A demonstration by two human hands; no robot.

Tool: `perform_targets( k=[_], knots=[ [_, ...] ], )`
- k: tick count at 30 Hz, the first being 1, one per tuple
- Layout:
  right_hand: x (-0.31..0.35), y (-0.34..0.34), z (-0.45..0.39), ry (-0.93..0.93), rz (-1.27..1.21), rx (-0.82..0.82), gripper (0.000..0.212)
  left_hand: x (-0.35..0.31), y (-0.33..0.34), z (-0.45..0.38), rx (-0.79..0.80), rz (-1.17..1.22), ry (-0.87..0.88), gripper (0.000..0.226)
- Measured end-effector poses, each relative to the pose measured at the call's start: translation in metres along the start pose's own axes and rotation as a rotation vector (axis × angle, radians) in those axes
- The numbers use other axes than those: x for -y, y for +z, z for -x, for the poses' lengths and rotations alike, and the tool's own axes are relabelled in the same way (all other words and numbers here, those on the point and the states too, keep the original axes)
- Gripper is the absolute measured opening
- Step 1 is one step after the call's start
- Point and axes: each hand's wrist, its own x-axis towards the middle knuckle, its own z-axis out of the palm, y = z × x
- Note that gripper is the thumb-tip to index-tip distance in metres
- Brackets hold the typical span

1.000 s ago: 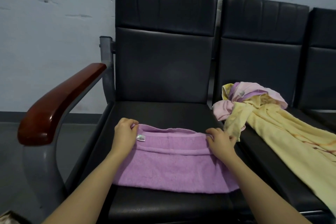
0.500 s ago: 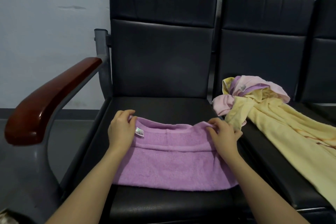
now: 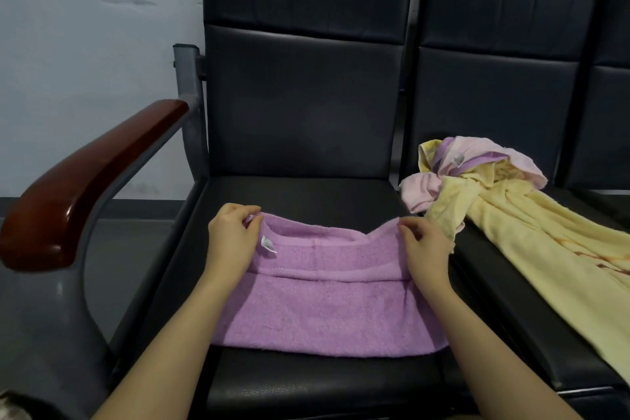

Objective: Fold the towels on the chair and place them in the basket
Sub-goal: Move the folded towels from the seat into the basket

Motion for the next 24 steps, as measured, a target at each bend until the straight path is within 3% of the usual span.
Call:
perform_targets(
  k=[3,6,9,11,16,24],
  knots=[
    [0.0,0.006,-0.002,0.058,0.033,0.078,0.033,0.0,0.0,0.002,-0.005,0.001,0.016,0.021],
    [-0.007,0.012,-0.003,0.122,0.31,0.186,0.047,0.001,0.002,0.003,0.008,-0.004,0.027,0.019],
    [-0.012,0.011,0.0,0.222,0.557,0.28,0.047,0.002,0.004,0.007,0.026,-0.013,0.049,0.018],
    [-0.011,0.009,0.0,0.27,0.589,0.33,0.043,0.003,0.004,0.009,0.036,-0.006,0.037,0.02],
    [-0.007,0.01,0.002,0.189,0.446,0.254,0.006,-0.001,0.002,0.006,0.037,0.018,0.045,0.025],
    [0.028,-0.023,0.004,-0.017,-0.078,0.217,0.021,-0.028,-0.014,0.001,-0.102,0.018,0.121,0.023]
  ],
)
